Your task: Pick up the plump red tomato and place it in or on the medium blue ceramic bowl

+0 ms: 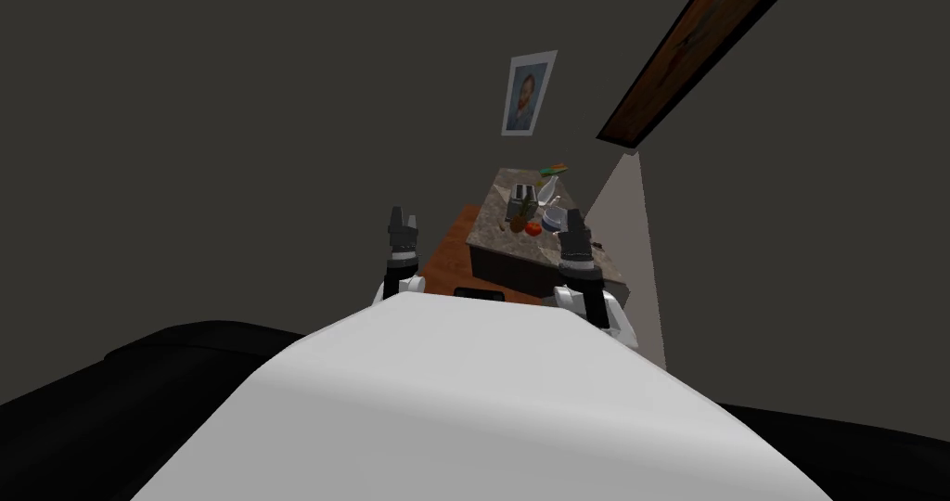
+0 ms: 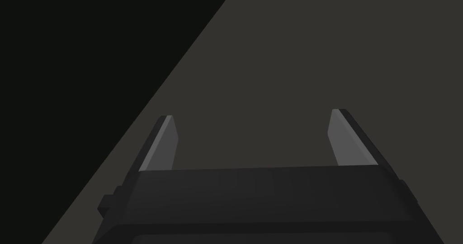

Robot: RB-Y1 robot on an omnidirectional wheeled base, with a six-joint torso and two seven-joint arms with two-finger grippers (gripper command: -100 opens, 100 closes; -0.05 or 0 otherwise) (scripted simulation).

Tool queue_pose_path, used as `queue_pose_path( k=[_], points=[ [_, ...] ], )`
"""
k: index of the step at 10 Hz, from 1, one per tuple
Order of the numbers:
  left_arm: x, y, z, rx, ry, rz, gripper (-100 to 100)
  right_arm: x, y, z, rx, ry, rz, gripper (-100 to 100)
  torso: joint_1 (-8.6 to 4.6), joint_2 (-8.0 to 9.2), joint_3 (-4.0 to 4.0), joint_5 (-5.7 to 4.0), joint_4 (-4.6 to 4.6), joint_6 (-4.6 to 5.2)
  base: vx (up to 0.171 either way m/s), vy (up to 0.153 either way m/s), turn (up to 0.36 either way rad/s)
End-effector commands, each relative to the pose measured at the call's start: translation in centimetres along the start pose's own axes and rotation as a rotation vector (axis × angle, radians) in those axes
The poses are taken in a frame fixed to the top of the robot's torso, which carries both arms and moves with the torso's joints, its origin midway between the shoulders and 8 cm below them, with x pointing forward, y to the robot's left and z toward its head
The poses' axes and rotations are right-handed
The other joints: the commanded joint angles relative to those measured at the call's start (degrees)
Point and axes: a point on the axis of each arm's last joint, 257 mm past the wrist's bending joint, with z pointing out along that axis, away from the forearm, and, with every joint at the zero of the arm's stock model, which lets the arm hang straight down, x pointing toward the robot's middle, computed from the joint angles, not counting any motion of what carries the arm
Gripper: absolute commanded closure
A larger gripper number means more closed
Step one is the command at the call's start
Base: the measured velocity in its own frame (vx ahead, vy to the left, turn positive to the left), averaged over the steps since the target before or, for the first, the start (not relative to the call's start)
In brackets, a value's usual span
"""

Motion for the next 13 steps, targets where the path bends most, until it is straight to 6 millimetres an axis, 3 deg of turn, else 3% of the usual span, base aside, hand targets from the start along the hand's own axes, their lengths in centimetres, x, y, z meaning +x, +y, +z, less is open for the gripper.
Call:
queue_pose_path(
  k=[1,5,6,9,10,12,13],
  points=[
    [0.0,0.0,0.0,0.0,0.0,0.0,0,0.8,-1.2,-0.2,0.015,0.066,-0.106,-100,0.0,0.0,0.0,0.0,0.0,0.0,-0.079,-0.027,0.076],
    [0.0,0.0,0.0,0.0,0.0,0.0,0,2.1,-5.9,-1.0,0.056,0.236,-0.396,-100,0.04,-0.07,-0.04,0.01,-0.01,0.0,-0.074,-0.027,0.086],
    [0.0,0.0,0.0,0.0,0.0,0.0,0,2.1,-5.9,-1.0,0.051,0.245,-0.404,-100,0.06,-0.13,-0.07,0.01,-0.03,0.0,-0.034,-0.009,0.026],
    [0.0,0.0,0.0,0.0,0.0,0.0,0,2.1,-10.1,-2.2,0.076,0.381,-0.644,-100,0.19,-0.24,-0.14,0.05,-0.05,-0.01,-0.031,0.011,0.098],
    [0.0,0.0,0.0,0.0,0.0,0.0,0,2.1,-10.3,-2.3,0.076,0.392,-0.658,-100,0.2,-0.25,-0.14,0.05,-0.05,0.0,-0.021,0.006,0.02],
    [0.0,0.0,0.0,0.0,0.0,0.0,0,1.6,-13.6,-3.5,0.095,0.489,-0.826,-100,0.21,-0.3,-0.17,0.04,-0.06,0.01,-0.015,0.02,0.085],
    [0.0,0.0,0.0,0.0,0.0,0.0,0,1.6,-13.6,-3.4,0.09,0.496,-0.834,-100,0.25,-0.31,-0.18,0.06,-0.07,-0.01,-0.006,0.018,0.048]
  ],
)
